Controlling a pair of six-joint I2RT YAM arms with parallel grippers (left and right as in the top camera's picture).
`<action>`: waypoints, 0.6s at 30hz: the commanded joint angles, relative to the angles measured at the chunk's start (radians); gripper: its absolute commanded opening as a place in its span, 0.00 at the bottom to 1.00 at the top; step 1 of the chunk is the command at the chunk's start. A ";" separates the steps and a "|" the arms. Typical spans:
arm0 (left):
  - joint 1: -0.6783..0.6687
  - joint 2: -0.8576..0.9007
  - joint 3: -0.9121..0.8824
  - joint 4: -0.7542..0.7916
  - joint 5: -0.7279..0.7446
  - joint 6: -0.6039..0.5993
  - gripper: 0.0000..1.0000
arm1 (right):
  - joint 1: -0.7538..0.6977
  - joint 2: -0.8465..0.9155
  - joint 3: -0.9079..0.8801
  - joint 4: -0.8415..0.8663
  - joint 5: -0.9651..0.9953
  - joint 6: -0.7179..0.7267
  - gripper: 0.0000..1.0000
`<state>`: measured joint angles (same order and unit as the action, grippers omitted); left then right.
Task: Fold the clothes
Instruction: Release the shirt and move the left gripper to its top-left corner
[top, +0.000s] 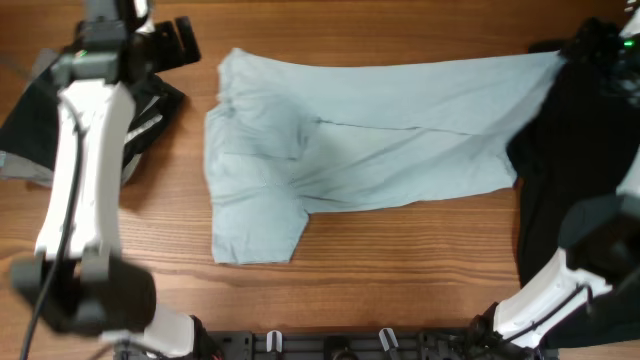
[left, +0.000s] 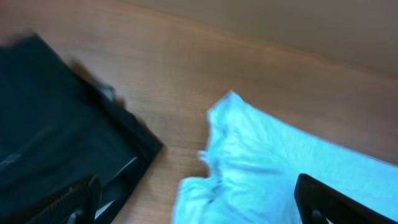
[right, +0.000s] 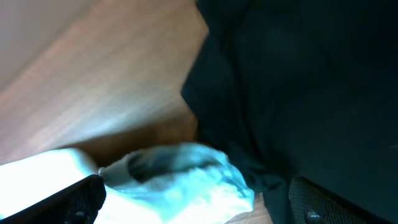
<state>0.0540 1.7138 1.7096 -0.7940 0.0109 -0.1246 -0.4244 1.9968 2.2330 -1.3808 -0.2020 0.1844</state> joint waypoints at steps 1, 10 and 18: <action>0.016 -0.113 0.011 -0.028 -0.013 0.017 1.00 | 0.007 -0.035 0.012 0.002 -0.018 -0.035 1.00; 0.015 -0.024 0.010 -0.091 0.113 0.018 1.00 | 0.029 -0.024 0.010 -0.008 -0.016 -0.052 1.00; -0.021 0.381 0.010 0.207 0.401 0.152 1.00 | 0.029 -0.024 0.010 -0.005 -0.016 -0.055 1.00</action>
<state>0.0559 1.9537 1.7210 -0.6781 0.2729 -0.0200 -0.3981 1.9667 2.2425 -1.3895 -0.2028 0.1513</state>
